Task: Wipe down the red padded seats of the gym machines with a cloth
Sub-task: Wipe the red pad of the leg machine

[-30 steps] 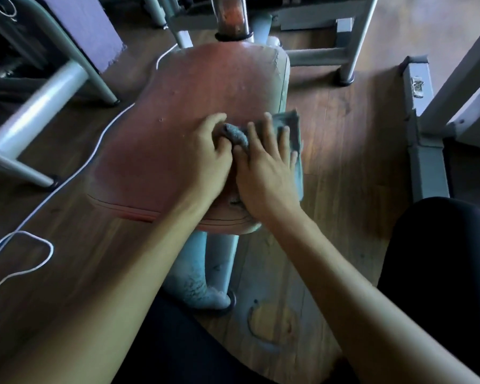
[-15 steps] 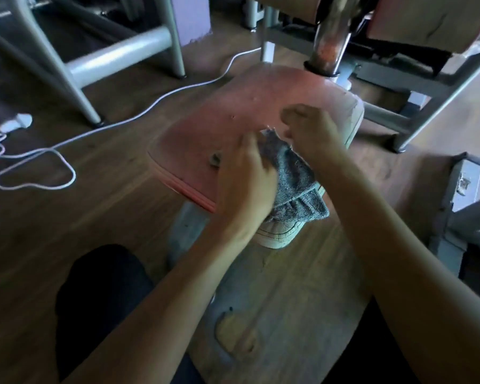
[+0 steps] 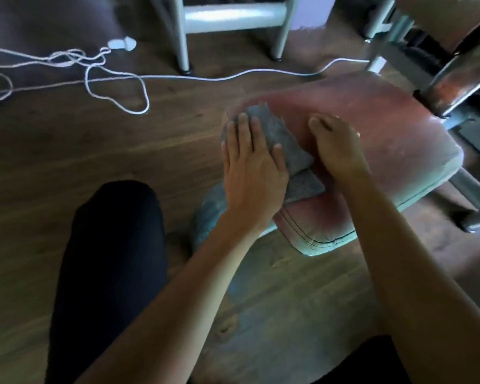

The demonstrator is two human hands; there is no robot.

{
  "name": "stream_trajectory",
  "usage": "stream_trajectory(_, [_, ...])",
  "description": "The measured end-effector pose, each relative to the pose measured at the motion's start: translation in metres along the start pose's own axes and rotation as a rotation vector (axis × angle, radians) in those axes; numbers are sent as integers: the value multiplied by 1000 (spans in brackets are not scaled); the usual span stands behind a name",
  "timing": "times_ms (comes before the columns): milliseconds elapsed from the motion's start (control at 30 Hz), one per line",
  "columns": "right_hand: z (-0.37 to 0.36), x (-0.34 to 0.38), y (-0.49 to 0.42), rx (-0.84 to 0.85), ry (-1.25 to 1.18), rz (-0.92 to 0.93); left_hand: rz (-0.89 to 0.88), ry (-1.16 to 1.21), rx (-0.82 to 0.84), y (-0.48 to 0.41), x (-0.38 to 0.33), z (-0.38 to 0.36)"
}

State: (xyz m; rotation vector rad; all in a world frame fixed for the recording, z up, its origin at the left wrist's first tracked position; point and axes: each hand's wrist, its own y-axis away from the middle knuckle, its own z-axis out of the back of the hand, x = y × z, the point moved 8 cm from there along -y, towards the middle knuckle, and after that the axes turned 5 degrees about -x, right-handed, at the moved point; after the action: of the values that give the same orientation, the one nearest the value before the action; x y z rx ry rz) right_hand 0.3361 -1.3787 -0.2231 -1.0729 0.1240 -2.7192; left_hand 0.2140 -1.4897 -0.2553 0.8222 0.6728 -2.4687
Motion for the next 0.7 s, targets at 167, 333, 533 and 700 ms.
stream_trajectory(167, [-1,-1,4,-6,73,7,503,590,-167,4,25,-2])
stream_trajectory(333, [-9,-1,3,62,206,108,560,735,-225,73,-3,-6])
stream_trajectory(533, [-10,-8,9,144,440,255,543,743,-218,76,-4,-12])
stream_trajectory(700, [-12,-17,11,193,453,288,575,812,-243,73,-1,-17])
